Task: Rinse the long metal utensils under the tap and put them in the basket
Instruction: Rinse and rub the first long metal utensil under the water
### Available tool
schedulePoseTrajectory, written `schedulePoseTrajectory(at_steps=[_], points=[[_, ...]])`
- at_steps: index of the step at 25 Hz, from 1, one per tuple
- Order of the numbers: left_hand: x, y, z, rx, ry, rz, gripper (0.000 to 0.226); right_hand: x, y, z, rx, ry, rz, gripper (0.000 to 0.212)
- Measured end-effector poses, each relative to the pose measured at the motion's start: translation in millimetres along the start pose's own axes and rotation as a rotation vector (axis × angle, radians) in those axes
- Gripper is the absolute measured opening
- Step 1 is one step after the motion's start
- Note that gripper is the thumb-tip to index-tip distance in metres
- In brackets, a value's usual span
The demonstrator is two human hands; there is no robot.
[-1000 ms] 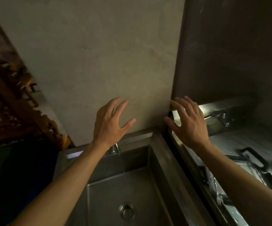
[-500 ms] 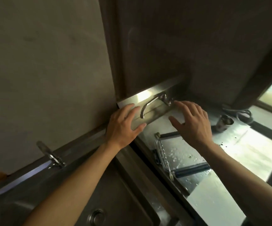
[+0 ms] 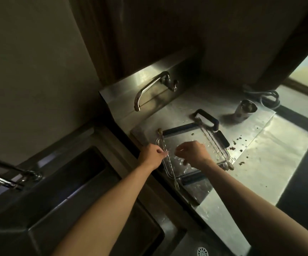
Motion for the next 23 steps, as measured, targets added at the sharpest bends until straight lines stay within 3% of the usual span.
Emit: schedulePoseTrajectory(at_steps=[7,13,17,23], points=[[6.5,15.6,19.2,-0.073,0.004,-0.091,0.028,-21.9,33.7,43.2,0.031,0.074,0.097,0.012],[7.3,15.0,14.8,-0.049,-0.186,-0.157,0.021,-15.4,28.6,40.9,0.036,0.296,0.106,0.011],[6.3,1.1,-19.8,-0.12,-0.35,-0.131,0.013,22.4,17.8,25.9,0.031,0.466,0.043,0.01],[45.3,-48.2,-110.4,-0.159,-0.453,-0.057,0.009,126.2,-6.1,52.3,0.183,0.525,-0.137,0.015]])
Point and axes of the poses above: each hand's wrist, its own y-axis towards the middle knuckle, its own z-axis out of the palm, x = y × z, the point moved 9 cm from there along y, towards the middle knuckle, and after that the axes turned 4 degrees about -z, right-handed, at the moved point
